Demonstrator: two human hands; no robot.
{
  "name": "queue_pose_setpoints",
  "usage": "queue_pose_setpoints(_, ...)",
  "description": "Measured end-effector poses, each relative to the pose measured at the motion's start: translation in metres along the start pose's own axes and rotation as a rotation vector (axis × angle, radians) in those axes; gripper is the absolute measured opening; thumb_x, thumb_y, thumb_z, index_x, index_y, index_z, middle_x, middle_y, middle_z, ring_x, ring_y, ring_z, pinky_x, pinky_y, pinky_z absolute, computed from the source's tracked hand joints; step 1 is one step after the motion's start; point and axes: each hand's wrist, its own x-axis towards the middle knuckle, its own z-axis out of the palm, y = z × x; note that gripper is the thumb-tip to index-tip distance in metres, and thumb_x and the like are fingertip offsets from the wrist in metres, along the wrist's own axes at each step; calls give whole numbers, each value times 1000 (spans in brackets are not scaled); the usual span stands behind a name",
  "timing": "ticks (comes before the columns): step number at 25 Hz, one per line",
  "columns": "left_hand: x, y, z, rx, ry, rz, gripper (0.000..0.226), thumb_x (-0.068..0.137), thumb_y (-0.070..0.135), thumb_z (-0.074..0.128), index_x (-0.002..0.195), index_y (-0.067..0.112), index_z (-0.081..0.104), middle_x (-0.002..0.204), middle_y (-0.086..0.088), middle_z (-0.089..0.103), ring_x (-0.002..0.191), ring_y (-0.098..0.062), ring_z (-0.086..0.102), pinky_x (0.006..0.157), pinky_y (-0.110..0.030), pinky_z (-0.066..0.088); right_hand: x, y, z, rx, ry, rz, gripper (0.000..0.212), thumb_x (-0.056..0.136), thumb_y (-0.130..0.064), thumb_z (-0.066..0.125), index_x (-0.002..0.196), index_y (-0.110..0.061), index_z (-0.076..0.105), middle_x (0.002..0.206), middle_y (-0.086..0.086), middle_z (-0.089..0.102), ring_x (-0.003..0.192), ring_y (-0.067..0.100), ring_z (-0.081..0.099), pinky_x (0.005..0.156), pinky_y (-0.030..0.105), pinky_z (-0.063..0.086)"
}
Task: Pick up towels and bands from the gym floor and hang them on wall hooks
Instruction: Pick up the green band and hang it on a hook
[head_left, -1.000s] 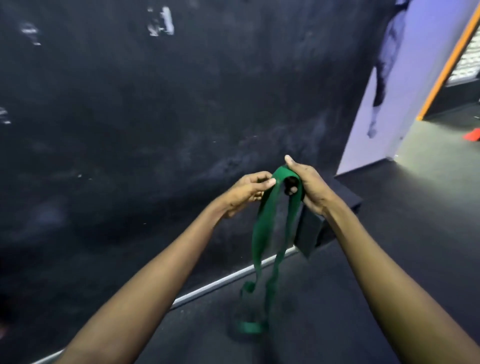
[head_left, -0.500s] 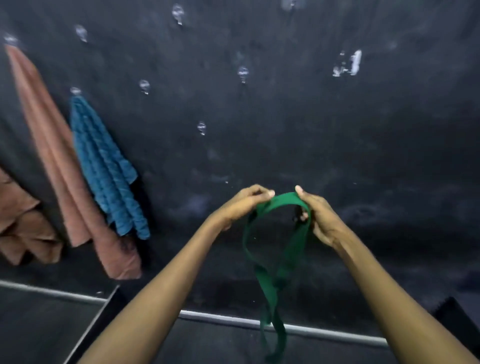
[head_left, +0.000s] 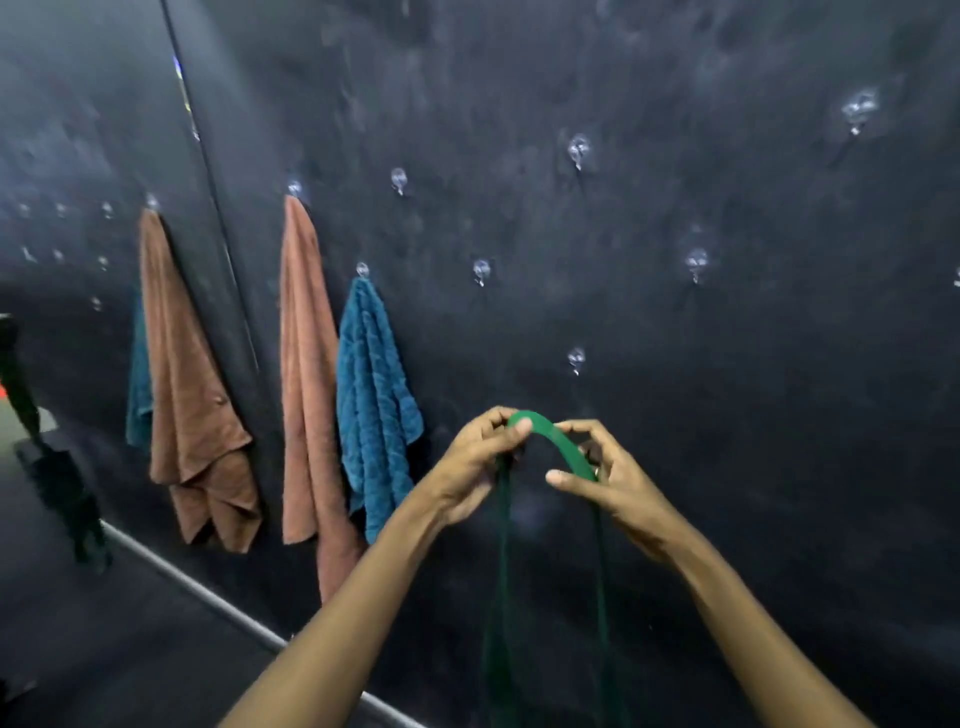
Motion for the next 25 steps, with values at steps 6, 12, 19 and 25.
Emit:
queue_pose_setpoints(6, 26, 33, -105, 420, 235, 255, 29, 77, 19, 82, 104, 16, 70, 95, 0, 72, 92, -11, 65, 86, -28, 50, 105, -34, 65, 34, 264, -124, 30, 83, -12, 77, 112, -14, 69, 95, -3, 72, 82, 0, 63, 71, 12, 48)
queue_pose_setpoints(12, 78, 111, -177, 776, 484, 456, 20, 83, 24, 75, 103, 24, 78, 91, 13, 76, 81, 11, 66, 75, -8, 49, 225, -78, 112, -364, 434, -260, 23, 81, -37, 78, 103, -30, 74, 93, -13, 75, 90, -4, 68, 85, 17, 52)
queue_pose_setpoints(19, 161, 204, -211, 802, 670, 639, 18, 79, 27, 74, 96, 25, 79, 84, 11, 76, 72, 10, 65, 74, -12, 52, 345, -152, 110, -827, 456, -419, 26, 89, -46, 61, 102, -26, 69, 97, -8, 75, 93, 12, 70, 86, 35, 55)
queue_pose_setpoints(25, 219, 247, -214, 780, 725, 557, 19, 77, 29, 69, 92, 26, 79, 88, 7, 77, 86, -7, 70, 80, -23, 54, 403, -175, 103, -1104, 522, -411, 24, 95, -37, 52, 104, -20, 67, 102, 5, 69, 99, 34, 62, 81, 40, 52)
